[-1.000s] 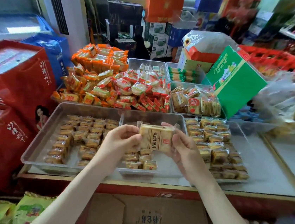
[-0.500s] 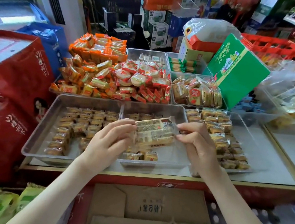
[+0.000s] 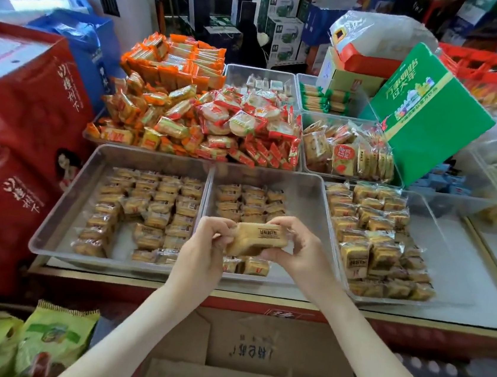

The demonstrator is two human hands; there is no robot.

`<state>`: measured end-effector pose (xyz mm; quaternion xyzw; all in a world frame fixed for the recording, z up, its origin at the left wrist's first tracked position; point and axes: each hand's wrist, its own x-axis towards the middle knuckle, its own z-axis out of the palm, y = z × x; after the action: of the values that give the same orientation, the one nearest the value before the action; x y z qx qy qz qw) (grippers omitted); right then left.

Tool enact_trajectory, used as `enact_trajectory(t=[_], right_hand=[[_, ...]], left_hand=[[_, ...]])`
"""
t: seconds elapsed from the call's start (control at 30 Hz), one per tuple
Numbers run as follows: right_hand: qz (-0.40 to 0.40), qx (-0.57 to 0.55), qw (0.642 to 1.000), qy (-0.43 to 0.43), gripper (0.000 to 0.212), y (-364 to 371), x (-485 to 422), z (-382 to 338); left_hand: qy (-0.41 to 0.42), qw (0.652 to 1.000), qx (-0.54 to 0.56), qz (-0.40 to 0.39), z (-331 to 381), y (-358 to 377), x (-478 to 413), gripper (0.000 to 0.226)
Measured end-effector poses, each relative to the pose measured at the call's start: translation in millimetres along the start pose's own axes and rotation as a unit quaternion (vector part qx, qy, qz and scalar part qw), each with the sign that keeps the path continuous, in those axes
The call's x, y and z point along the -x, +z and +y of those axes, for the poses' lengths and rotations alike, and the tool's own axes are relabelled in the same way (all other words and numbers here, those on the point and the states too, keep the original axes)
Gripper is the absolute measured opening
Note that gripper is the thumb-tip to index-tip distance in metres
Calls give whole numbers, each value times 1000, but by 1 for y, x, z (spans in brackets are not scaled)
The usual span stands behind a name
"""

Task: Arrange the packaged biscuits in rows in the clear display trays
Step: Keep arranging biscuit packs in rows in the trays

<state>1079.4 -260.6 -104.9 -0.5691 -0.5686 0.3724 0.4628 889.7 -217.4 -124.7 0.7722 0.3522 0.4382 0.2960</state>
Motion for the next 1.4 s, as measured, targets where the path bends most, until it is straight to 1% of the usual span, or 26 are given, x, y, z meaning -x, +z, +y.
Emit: enact_trajectory(t=[0.03,0.07,0.1,0.13,0.2,0.27,0.3,0.37,0.4,0.43,0.5,0.57,0.63,0.7,0.73,0.77,0.8,0.83,0.93,0.97,1.03,1.1,1.13,1.27,1.3,1.4], right_hand=[[-16,-32,999,31,38,-4,-5,5],[-22,-43,997,58,37,-9,-10,12],[-18,-26,996,84,36,-14,-17,22],[-7,16,994,109,36,-21,-26,34],[4,181,974,136,36,-34,-48,65],[-46,344,929,128,31,-42,-68,100],[-79,390,908,130,29,-42,-76,117],[-127,435,880,140,30,-35,-92,144],[-137,452,871,136,34,-30,-99,154],[-138,467,865,125,39,-24,-106,163],[-112,503,850,108,50,-15,-118,174],[-77,575,807,107,57,-12,-123,179],[-80,627,762,143,68,-12,-128,172],[-113,639,736,193,85,-8,-134,154],[-130,634,733,207,91,-2,-139,140],[-141,625,740,206,95,8,-145,123],[-148,611,755,185,96,22,-150,105],[-154,596,774,148,95,40,-155,87],[-192,529,827,-3,86,117,-167,51],[-205,505,837,-43,82,148,-171,47],[-218,483,843,-95,77,207,-182,50],[-220,500,831,-102,80,258,-199,60],[-220,522,819,-97,82,278,-207,67],[-232,618,749,-67,79,322,-222,86],[-222,631,740,-70,77,325,-222,88],[-195,649,732,-67,72,326,-221,93]], left_hand=[[-34,999,0,-14,-6,4,-1,32],[-68,997,-4,-32,-11,7,-2,25],[-105,992,-27,-58,-19,9,-2,12],[-142,985,-62,-82,-31,10,-1,13],[-190,965,-147,-103,-60,6,5,36],[-172,955,-223,-97,-89,-6,14,46],[-163,948,-254,-97,-102,-14,18,50],[-162,932,-307,-103,-125,-30,29,60],[-158,924,-333,-101,-135,-39,34,66],[-157,916,-356,-97,-142,-48,36,70],[-165,906,-383,-76,-160,-69,42,76],[-186,896,-400,-54,-174,-92,46,80],[-197,888,-413,-39,-189,-116,46,83],[-194,883,-425,-45,-201,-137,42,82],[-196,881,-427,-51,-207,-144,38,80],[-207,879,-425,-59,-211,-150,34,77],[-217,877,-425,-65,-216,-154,31,76],[-226,871,-430,-74,-219,-156,29,76],[-235,851,-460,-95,-222,-155,28,76],[-243,848,-461,-98,-221,-155,29,77],[-264,846,-454,-92,-219,-155,30,79],[-277,843,-454,-77,-219,-155,30,80],[-278,842,-457,-71,-220,-155,30,79],[-269,842,-462,-69,-224,-155,30,77],[-266,844,-461,-72,-225,-155,30,77],[-256,848,-459,-73,-227,-155,32,77]])
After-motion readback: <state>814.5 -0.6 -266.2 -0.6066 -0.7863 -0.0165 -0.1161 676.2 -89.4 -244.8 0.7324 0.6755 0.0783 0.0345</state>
